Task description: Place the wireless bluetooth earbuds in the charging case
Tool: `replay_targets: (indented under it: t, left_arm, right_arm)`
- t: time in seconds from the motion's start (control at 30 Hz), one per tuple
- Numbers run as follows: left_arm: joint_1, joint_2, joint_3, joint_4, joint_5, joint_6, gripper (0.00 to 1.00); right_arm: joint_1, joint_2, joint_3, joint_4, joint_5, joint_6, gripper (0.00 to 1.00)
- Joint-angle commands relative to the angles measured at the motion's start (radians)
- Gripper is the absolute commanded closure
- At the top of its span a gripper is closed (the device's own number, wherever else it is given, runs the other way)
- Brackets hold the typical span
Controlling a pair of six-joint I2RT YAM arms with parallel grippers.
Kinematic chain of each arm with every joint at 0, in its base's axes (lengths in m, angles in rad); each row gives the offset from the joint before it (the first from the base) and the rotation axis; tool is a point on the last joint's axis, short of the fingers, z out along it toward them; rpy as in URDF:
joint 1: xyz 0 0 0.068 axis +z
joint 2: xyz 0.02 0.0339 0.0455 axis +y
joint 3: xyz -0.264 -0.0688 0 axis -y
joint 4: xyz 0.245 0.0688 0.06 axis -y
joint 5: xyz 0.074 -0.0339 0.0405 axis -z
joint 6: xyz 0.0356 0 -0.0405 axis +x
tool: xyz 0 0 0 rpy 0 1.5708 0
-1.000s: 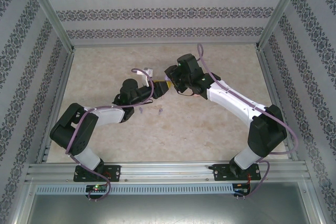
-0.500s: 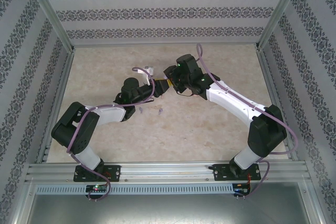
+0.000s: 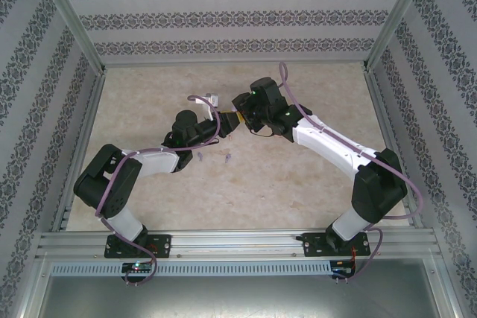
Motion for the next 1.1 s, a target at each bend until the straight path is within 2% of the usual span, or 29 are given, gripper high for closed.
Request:
replay_targets:
  t: [0.0, 0.13, 0.33, 0.4, 0.5, 0.6, 0.73, 0.9, 1.07]
  left_arm:
    - [-0.007, -0.003, 0.006, 0.048, -0.019, 0.006, 0.74]
    - [-0.007, -0.010, 0.006, 0.040, -0.021, 0.008, 0.75]
    - [-0.007, -0.011, 0.013, 0.032, -0.021, 0.008, 0.86]
    - [-0.008, -0.011, 0.018, 0.025, -0.016, 0.010, 0.92]
    - [-0.007, -0.015, 0.021, 0.007, -0.010, 0.012, 0.99]
    - [-0.002, -0.030, 0.023, -0.026, 0.010, 0.022, 1.00]
    - [0.023, -0.081, 0.024, -0.108, 0.097, 0.052, 1.00]
    - [0.071, -0.166, 0.064, -0.282, 0.269, 0.136, 1.00]
    - [0.098, -0.210, 0.159, -0.493, 0.423, 0.234, 1.00]
  right_arm:
    - [0.001, -0.013, -0.024, 0.013, 0.009, 0.008, 0.65]
    - [-0.003, -0.015, -0.028, 0.014, 0.009, 0.008, 0.65]
    - [-0.004, -0.016, -0.031, 0.026, 0.005, 0.009, 0.64]
    - [-0.011, -0.020, -0.032, 0.044, 0.003, 0.000, 0.57]
    - [-0.036, -0.044, -0.032, 0.078, 0.014, -0.035, 0.38]
    - [-0.073, -0.096, -0.047, 0.091, 0.032, -0.101, 0.32]
    - [-0.142, -0.204, -0.109, 0.092, -0.017, -0.260, 0.31]
    - [-0.225, -0.337, -0.234, 0.112, -0.150, -0.573, 0.30]
    - [-0.242, -0.456, -0.361, 0.162, -0.303, -0.866, 0.31]
